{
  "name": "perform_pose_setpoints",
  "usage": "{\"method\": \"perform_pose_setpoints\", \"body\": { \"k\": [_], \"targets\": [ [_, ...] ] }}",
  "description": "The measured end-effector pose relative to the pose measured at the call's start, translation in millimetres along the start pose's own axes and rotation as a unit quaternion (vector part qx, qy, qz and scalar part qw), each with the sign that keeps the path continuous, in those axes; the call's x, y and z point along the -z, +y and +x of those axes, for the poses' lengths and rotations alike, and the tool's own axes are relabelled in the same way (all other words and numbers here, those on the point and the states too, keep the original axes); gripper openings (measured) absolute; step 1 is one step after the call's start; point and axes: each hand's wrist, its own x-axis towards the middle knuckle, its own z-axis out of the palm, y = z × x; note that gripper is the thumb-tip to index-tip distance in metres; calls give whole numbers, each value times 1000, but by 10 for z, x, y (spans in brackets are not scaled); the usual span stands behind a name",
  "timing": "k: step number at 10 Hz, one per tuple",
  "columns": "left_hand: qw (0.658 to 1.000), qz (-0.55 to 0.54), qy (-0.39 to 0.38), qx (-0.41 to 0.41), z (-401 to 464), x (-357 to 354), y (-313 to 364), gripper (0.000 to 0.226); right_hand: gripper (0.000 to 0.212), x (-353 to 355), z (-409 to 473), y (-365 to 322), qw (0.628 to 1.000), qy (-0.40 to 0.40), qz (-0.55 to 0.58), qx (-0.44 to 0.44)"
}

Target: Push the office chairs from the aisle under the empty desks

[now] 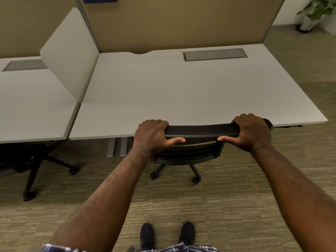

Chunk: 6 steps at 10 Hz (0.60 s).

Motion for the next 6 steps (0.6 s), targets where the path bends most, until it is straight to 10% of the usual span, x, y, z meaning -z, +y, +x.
{"method": "perform_pose_setpoints", "body": {
  "k": [3,6],
  "targets": [
    [993,-119,-6,-24,-375,154,-456,95,97,43,-42,-550,997,72,28,8],
    [989,-99,58,88,-1502,392,-1895,79,76,27,249,-2607,952,226,64,196]
  ]
}}
